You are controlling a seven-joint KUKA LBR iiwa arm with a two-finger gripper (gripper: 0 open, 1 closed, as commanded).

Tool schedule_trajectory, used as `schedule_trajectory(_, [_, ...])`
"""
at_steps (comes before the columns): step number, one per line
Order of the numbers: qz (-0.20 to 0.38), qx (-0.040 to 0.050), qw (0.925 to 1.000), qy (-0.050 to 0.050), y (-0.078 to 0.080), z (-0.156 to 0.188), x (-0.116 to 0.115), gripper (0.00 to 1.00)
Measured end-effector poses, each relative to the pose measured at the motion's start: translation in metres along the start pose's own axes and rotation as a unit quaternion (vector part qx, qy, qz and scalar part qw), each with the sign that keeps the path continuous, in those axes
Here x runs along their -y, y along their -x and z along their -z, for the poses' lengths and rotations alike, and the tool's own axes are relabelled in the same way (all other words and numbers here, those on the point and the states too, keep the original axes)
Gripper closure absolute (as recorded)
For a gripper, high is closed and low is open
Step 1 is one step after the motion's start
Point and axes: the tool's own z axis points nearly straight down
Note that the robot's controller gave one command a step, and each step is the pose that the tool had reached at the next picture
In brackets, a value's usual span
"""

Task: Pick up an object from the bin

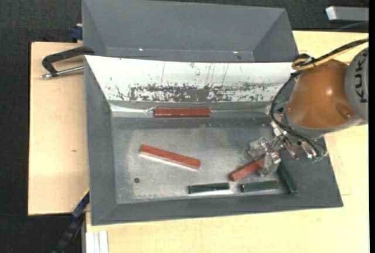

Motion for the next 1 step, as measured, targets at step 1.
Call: schedule_trajectory(1, [0.062, 0.0022, 0.9981, -0.001, 0.037, 0.1274, -0.0739, 1.0])
